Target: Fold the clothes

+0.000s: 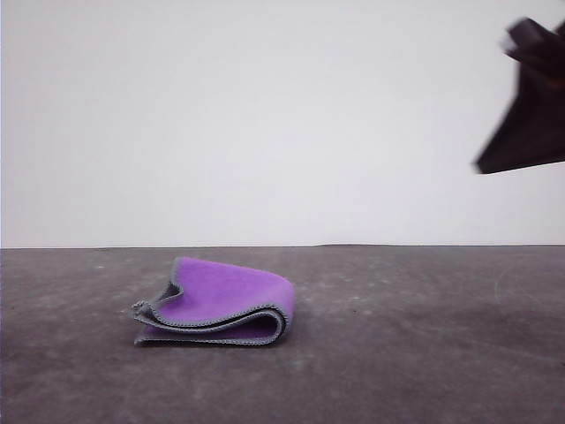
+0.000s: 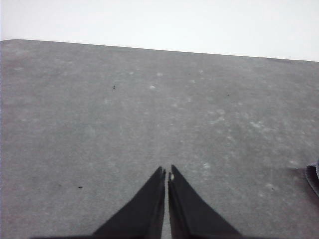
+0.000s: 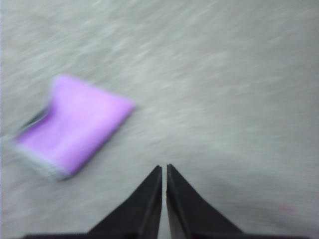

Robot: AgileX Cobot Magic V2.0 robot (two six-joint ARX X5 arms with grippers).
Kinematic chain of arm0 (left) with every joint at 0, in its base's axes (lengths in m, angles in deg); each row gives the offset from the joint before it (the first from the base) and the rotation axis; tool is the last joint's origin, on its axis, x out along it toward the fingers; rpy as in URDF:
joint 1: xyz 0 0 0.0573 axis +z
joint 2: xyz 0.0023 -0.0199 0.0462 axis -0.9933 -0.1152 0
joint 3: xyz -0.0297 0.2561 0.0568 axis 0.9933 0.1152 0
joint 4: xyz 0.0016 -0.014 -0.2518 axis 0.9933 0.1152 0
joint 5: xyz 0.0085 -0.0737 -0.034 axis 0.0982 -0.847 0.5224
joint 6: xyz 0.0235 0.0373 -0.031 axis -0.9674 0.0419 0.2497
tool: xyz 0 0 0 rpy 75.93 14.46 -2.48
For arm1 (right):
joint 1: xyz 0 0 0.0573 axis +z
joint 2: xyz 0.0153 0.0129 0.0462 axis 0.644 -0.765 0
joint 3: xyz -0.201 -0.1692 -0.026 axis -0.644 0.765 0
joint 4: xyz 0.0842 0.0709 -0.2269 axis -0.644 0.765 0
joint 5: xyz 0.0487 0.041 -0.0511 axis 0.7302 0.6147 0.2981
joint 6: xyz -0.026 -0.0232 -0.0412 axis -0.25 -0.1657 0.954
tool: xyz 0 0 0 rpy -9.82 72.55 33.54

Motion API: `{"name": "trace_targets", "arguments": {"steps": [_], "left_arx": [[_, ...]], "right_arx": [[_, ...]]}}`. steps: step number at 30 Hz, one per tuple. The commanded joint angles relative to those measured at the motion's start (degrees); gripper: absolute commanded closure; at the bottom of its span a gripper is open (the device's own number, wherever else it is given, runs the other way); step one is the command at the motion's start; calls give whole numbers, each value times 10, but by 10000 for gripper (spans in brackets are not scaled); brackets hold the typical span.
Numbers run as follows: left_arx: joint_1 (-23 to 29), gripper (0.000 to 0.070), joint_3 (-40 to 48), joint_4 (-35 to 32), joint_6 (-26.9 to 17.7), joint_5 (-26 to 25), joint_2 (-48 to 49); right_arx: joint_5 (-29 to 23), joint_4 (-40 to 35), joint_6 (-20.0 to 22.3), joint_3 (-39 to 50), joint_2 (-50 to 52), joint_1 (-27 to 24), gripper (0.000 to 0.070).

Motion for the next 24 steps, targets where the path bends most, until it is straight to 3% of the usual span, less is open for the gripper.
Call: {"name": "trace_targets", "arguments": {"steps": [1,9,16,20,24], "left_arx": [[0,700,12,2,-10,0,0],[0,700,12,2,-10,0,0],[0,700,12,2,-10,0,0],[0,700,12,2,-10,0,0],[0,700,12,2,-10,0,0]], "right_arx": [[-12,2,18,21,22,-20,688],[-100,2,26,142,189,-135,688],[-106,4,27,219,334,-197,688],[-113,50,35,223,398,-217,688],[-113,49,41,223,434,-227,688]]}}
